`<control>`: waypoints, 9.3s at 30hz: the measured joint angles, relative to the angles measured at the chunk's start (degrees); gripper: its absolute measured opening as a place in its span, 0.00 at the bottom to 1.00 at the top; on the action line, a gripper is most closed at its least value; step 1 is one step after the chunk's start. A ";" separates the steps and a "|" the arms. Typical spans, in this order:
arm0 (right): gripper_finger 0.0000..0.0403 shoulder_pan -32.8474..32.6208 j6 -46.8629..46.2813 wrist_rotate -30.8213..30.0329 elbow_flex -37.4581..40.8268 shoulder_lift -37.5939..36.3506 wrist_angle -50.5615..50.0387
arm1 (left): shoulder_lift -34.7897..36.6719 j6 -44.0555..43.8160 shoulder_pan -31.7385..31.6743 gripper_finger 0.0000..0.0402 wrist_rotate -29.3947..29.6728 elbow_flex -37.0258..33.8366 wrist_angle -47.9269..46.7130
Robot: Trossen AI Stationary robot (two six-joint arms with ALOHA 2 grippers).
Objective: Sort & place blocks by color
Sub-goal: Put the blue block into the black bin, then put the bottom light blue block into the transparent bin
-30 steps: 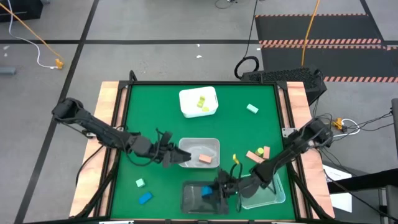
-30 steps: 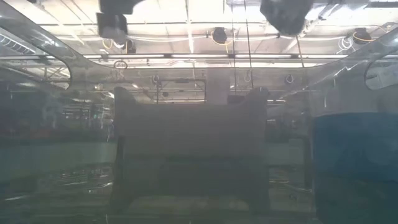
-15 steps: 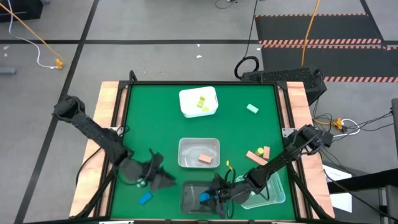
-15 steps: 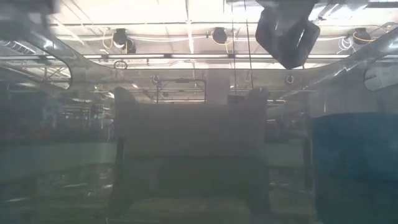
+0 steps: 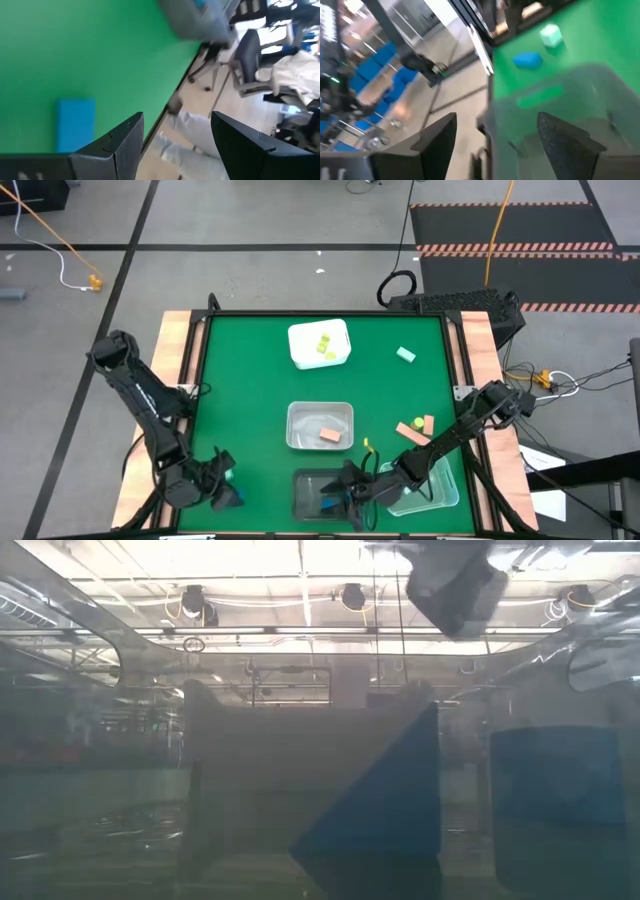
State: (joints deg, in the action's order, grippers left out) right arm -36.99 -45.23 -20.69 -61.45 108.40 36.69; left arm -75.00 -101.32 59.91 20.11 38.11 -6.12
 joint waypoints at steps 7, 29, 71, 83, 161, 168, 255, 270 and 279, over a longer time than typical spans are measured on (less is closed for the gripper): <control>0.67 0.58 3.50 -0.02 0.02 -0.85 12.48 | -4.54 -1.35 0.39 0.57 -7.78 4.34 0.20; 0.66 5.51 19.38 -0.20 0.04 -16.46 0.21 | -32.14 3.51 -1.35 0.57 -11.38 33.73 -41.42; 0.66 5.46 15.93 -0.20 0.07 -16.57 -8.41 | -30.73 -2.11 -2.84 0.52 -10.74 25.31 -41.03; 0.66 5.46 15.90 -0.20 0.07 -16.57 -8.26 | -30.64 0.32 -3.31 0.32 -10.62 28.72 -41.86; 0.37 8.09 32.27 -37.48 0.07 -16.55 -5.25 | -17.73 54.55 -34.88 0.32 29.97 30.94 17.82; 0.10 8.09 32.23 -36.21 0.07 -16.63 -5.29 | -17.66 54.62 -34.84 0.44 29.03 30.94 17.99; 0.13 1.73 -5.36 3.04 0.02 -7.12 -5.29 | -14.05 22.00 -19.49 0.50 18.35 30.97 -44.79; 0.16 1.73 -15.33 7.41 0.02 -4.09 -13.18 | -14.05 18.33 -12.97 0.50 2.30 30.19 -55.81; 0.39 1.97 -13.69 7.35 0.02 -4.09 -11.54 | -14.14 4.00 -7.45 0.50 -8.68 24.66 -54.84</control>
State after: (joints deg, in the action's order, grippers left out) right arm -35.03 -58.92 -13.34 -61.43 104.31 25.15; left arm -89.14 -97.31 52.46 11.43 62.77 -60.95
